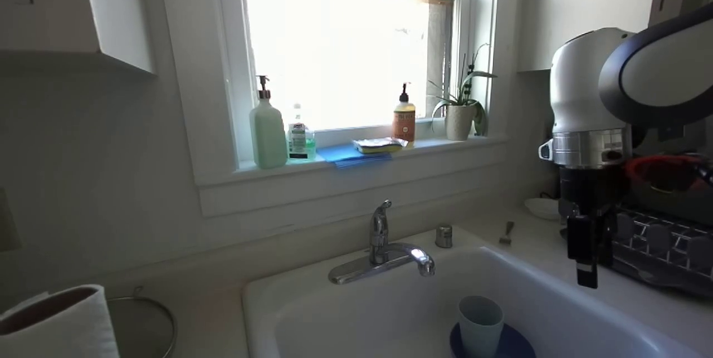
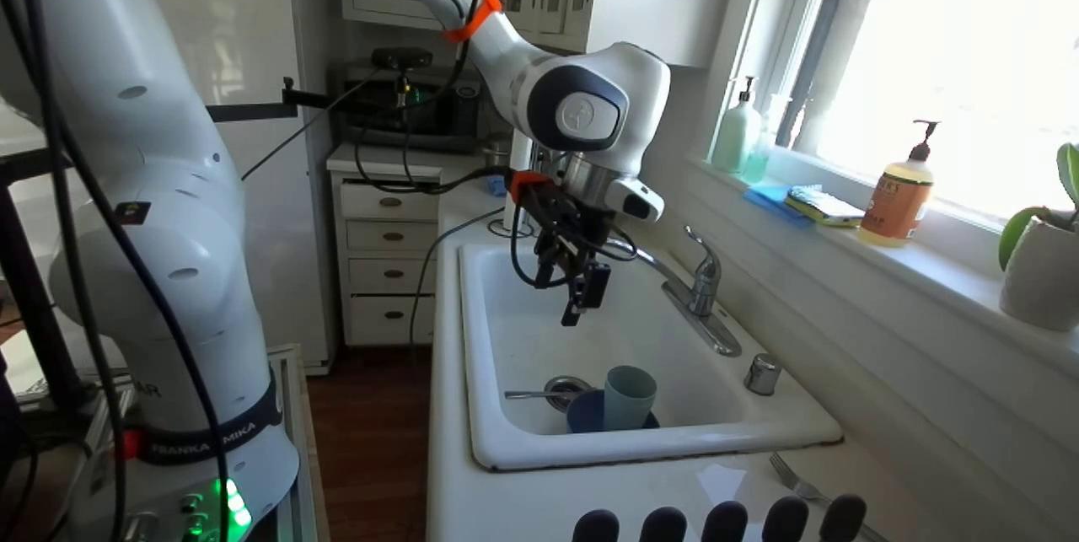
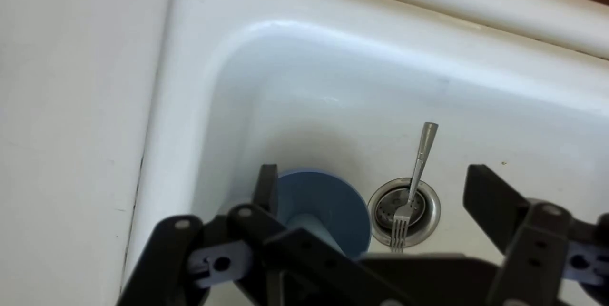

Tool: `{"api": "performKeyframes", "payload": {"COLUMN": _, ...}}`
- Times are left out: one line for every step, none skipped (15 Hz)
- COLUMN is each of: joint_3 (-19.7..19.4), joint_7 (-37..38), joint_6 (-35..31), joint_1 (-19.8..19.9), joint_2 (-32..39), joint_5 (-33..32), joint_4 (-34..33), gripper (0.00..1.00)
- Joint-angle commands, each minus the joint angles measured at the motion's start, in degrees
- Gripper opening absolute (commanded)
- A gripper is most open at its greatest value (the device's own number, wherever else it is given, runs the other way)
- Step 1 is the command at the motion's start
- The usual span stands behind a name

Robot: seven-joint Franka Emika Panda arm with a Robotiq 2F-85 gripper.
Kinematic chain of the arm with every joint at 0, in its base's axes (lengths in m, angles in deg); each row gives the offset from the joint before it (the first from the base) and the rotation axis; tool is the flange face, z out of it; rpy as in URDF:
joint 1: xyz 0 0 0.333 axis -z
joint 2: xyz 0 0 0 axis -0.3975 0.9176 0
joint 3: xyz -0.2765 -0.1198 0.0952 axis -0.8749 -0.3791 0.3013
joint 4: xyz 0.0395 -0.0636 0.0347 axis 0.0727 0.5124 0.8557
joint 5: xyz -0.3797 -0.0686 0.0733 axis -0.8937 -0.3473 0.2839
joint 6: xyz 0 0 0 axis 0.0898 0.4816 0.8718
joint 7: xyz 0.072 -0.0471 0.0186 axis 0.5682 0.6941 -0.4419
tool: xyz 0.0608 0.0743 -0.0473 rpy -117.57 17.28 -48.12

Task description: Remove the cups from the blue bowl in the sink, put it on the counter, move the faucet head to the right and then open the tap

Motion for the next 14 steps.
{"api": "performKeyframes", "payload": {"joint_3": 0.23, "joint_7": -0.06, "joint_6": 0.09, "joint_1": 0.24, "joint_2": 0.01, "joint_5": 0.05, "joint_4": -0.06, "gripper": 1.0}}
{"api": "performKeyframes", "payload": {"joint_3": 0.23, "joint_7": -0.06, "joint_6": 0.09, "joint_1": 0.24, "joint_2": 0.01, "joint_5": 0.05, "joint_4": -0.06, "gripper": 1.0}}
{"api": "performKeyframes", "payload": {"joint_3": -0.29, "joint_7": -0.37, "joint_6": 1.93, "joint_1": 0.59, "joint_2": 2.2, "joint_5": 0.47, "joint_4": -1.39, "gripper": 1.0}}
{"api": "performKeyframes", "payload": {"joint_3": -0.96, "joint_7": 2.83, "joint_6": 2.23, "joint_1": 1.78, "joint_2": 4.95, "joint_5": 0.28, "joint_4": -2.77, "gripper": 1.0}}
{"api": "performKeyframes", "payload": {"joint_3": -1.37, "joint_7": 6.08, "joint_6": 0.0, "joint_1": 2.88, "joint_2": 6.23, "joint_5": -0.91, "joint_4": -2.78, "gripper": 1.0}}
{"api": "performKeyframes", "payload": {"joint_3": -2.14, "joint_7": 7.63, "joint_6": -2.95, "joint_1": 4.07, "joint_2": 7.58, "joint_5": -1.8, "joint_4": -2.87, "gripper": 1.0}}
{"api": "performKeyframes", "payload": {"joint_3": -2.76, "joint_7": 9.48, "joint_6": -5.55, "joint_1": 5.03, "joint_2": 9.29, "joint_5": -2.43, "joint_4": -3.32, "gripper": 1.0}}
{"api": "performKeyframes", "payload": {"joint_3": -3.35, "joint_7": 11.25, "joint_6": -9.04, "joint_1": 5.78, "joint_2": 11.13, "joint_5": -2.81, "joint_4": -3.6, "gripper": 1.0}}
{"api": "performKeyframes", "payload": {"joint_3": -3.89, "joint_7": 12.73, "joint_6": -13.33, "joint_1": 6.32, "joint_2": 12.97, "joint_5": -3.1, "joint_4": -3.95, "gripper": 1.0}}
{"api": "performKeyframes", "payload": {"joint_3": -4.43, "joint_7": 13.49, "joint_6": -17.98, "joint_1": 6.64, "joint_2": 15.02, "joint_5": -2.5, "joint_4": -4.45, "gripper": 1.0}}
{"api": "performKeyframes", "payload": {"joint_3": -4.85, "joint_7": 14.93, "joint_6": -22.09, "joint_1": 6.79, "joint_2": 16.98, "joint_5": -2.02, "joint_4": -5.14, "gripper": 1.0}}
{"api": "performKeyframes", "payload": {"joint_3": -5.03, "joint_7": 16.0, "joint_6": -25.88, "joint_1": 6.62, "joint_2": 18.69, "joint_5": -0.63, "joint_4": -5.91, "gripper": 1.0}}
{"api": "performKeyframes", "payload": {"joint_3": -5.15, "joint_7": 17.1, "joint_6": -28.79, "joint_1": 6.29, "joint_2": 20.09, "joint_5": 0.15, "joint_4": -6.51, "gripper": 1.0}}
{"api": "performKeyframes", "payload": {"joint_3": -5.24, "joint_7": 18.33, "joint_6": -31.56, "joint_1": 5.86, "joint_2": 21.31, "joint_5": 0.22, "joint_4": -7.24, "gripper": 1.0}}
